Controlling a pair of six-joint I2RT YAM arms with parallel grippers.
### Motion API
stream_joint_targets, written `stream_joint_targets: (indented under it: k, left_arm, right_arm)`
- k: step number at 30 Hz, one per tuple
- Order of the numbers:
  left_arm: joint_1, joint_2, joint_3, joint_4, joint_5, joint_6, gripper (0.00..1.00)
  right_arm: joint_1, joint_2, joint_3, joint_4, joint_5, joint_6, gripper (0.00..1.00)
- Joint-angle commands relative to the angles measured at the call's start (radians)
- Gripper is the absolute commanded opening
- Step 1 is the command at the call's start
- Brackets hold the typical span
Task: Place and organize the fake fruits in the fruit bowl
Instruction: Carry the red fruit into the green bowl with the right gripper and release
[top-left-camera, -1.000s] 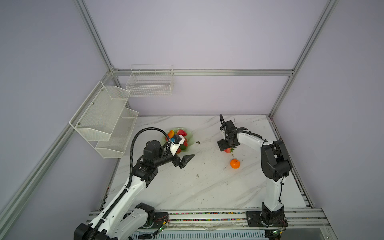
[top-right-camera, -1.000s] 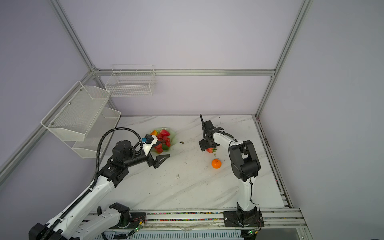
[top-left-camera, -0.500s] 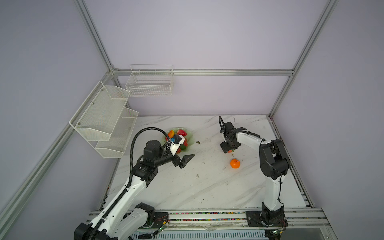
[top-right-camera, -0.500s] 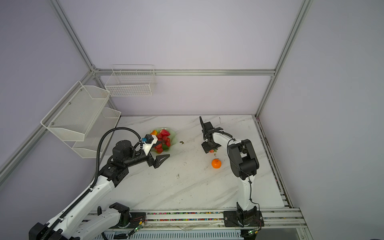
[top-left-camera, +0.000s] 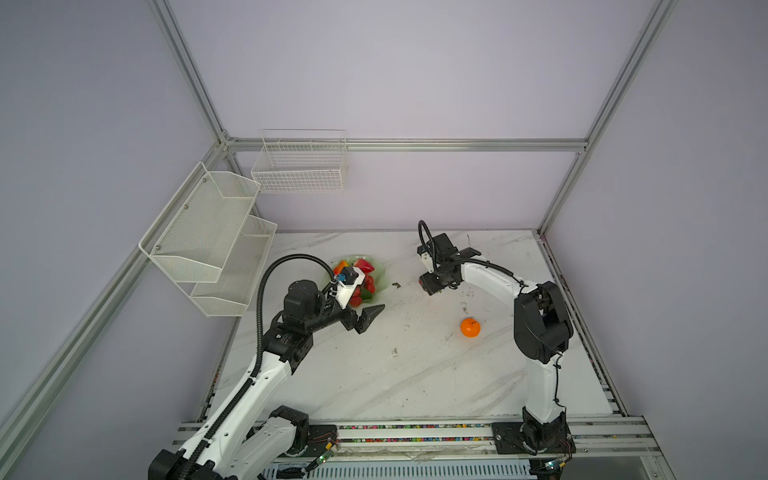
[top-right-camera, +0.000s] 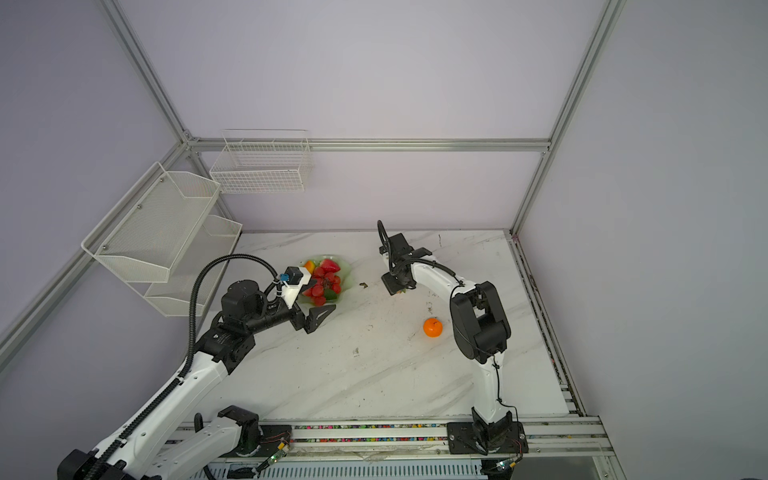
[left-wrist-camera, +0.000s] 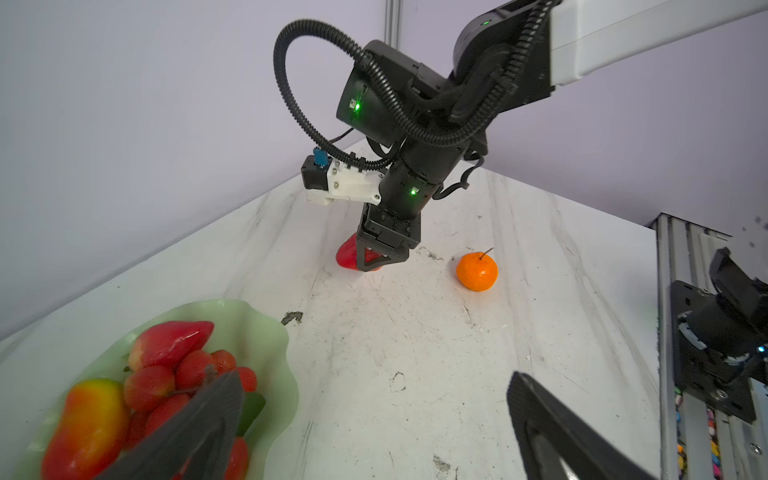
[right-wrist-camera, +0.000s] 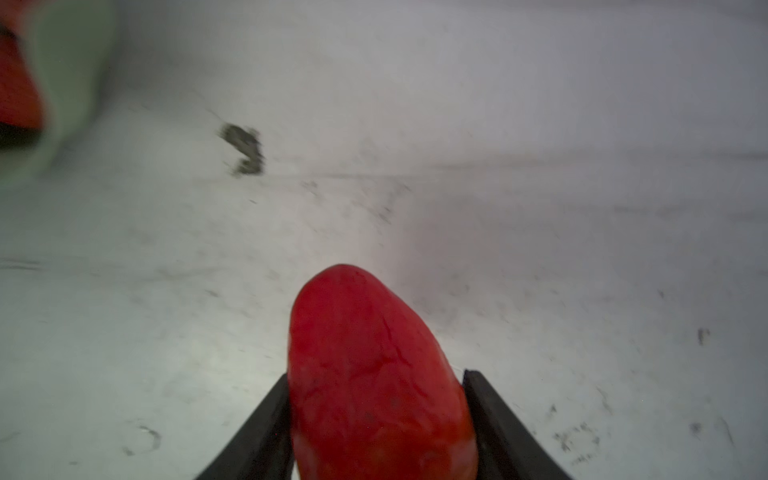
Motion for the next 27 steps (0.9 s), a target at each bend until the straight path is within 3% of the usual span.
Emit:
stream_joint_targets:
  k: [1,7,27]
  left_arm:
    - [0.034,-0.04,-0.024,0.036,-0.063,-0.007,1.0]
    - [0.072,-0.055,-0.027,0.03,-0.139,-0.02,1.0]
    - [0.111,-0.067,-0.029,0.034,-0.141,-0.046,1.0]
  right_arm:
    - [0.056,0.018,0.129,0.056,-0.118,0.127,0.58]
    - [0.091,0.098,0.213,0.145,-0.18,0.281,0.57]
    - [0.177,0.324,0.442,0.04,-0.158,0.254,0.61]
